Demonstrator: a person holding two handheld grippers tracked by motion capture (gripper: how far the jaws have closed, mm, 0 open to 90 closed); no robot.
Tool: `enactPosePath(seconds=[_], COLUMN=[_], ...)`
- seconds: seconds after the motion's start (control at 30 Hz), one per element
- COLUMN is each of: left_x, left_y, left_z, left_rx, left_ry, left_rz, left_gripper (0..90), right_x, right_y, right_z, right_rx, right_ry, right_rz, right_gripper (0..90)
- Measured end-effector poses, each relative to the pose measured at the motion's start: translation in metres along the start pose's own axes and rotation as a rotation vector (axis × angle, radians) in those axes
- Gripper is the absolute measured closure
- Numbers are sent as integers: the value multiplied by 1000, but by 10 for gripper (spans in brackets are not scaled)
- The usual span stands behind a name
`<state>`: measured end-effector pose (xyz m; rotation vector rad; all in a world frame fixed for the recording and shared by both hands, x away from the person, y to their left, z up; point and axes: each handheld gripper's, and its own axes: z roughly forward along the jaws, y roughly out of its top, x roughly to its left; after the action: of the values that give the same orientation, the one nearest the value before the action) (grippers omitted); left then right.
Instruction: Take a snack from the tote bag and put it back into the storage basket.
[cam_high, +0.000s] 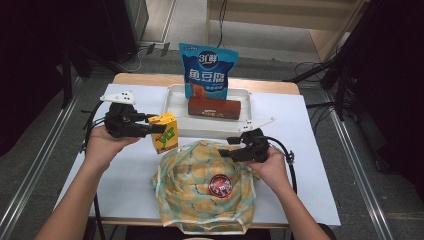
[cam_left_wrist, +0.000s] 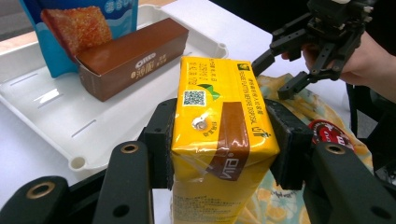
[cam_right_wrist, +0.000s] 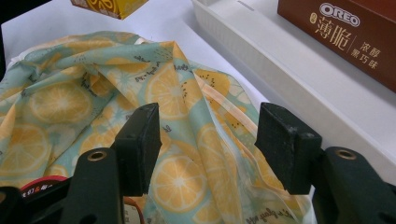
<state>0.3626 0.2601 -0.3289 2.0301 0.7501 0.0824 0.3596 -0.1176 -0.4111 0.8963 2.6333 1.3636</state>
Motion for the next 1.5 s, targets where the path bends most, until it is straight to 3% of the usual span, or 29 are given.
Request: enactPosePath(seconds=[0.97,1.1,1.5], left_x=[33,35,51], left_y=[25,31,39], left_z=[12,16,28], left_rx=[-21,-5,-18], left_ry=[39,51,57], left_rz=[-25,-16,-22], left_gripper=[514,515,515], right_x=[2,2,3], right_y=[0,0,-1], right_z=[2,1,0], right_rx=[2,-1,-4], right_ry=[4,7,5], right_rz=[-11,-7,-8], right_gripper=[410,410,410])
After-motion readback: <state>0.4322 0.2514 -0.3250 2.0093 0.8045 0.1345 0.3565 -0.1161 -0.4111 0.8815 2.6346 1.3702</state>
